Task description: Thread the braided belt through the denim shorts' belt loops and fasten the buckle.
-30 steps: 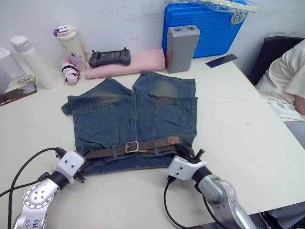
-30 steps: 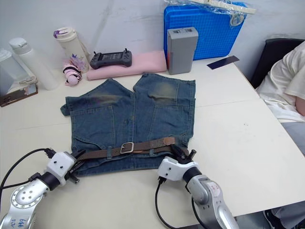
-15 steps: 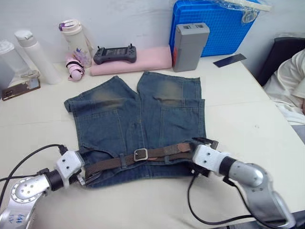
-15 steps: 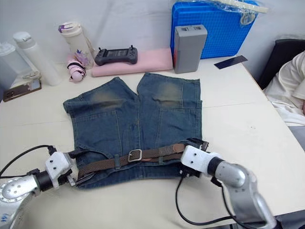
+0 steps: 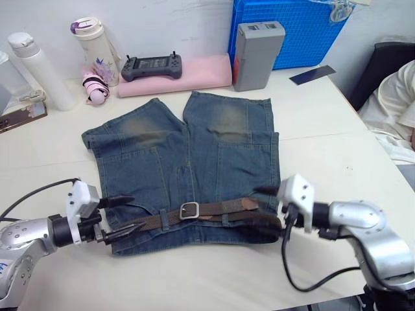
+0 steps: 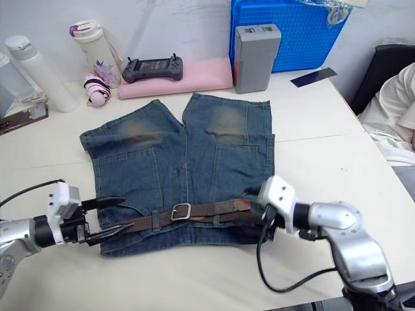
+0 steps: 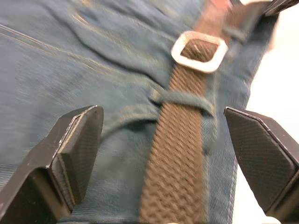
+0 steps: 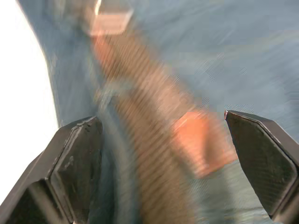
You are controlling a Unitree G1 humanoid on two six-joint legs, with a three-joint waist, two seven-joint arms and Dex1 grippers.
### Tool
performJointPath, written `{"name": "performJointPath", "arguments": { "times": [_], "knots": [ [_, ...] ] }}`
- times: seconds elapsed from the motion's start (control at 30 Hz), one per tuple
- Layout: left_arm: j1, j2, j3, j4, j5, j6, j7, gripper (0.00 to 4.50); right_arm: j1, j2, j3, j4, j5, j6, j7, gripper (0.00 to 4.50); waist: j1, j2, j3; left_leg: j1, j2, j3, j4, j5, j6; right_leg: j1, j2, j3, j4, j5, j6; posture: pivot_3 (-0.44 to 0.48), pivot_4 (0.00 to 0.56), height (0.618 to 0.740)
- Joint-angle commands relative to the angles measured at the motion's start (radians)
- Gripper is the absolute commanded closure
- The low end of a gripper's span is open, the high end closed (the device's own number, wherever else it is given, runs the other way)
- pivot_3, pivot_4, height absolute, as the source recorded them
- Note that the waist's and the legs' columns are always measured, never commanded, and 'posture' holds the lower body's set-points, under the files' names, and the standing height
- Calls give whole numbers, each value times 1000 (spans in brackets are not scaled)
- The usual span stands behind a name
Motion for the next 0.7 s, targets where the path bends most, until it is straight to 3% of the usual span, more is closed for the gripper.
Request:
{"name": "performJointPath", "arguments": {
  "times": [0.03, 0.27, 0.7],
  "knots": [
    [-12, -101, 161, -125, -82, 19, 187, 18, -128, 64, -278, 11, 233, 129, -107, 0, 1, 0, 5, 0, 0, 0, 1, 0, 0, 0, 0, 0, 0, 0, 0, 0, 150, 727],
    [-27, -157, 181, -170, -89, 47, 273, 18, -99, 54, -255, 34, 233, 129, -216, 0, 6, 1, 7, -2, 0, 0, 6, 0, 0, 0, 0, 0, 2, 1, 1, 0, 150, 727],
    [-52, -164, 183, -153, -88, 50, 266, 18, -94, 20, -208, 55, 259, 92, -254, 0, 4, 1, 7, -2, 0, 1, 7, 0, 0, 0, 0, 0, 3, 1, 2, 0, 150, 727]
  ]
}}
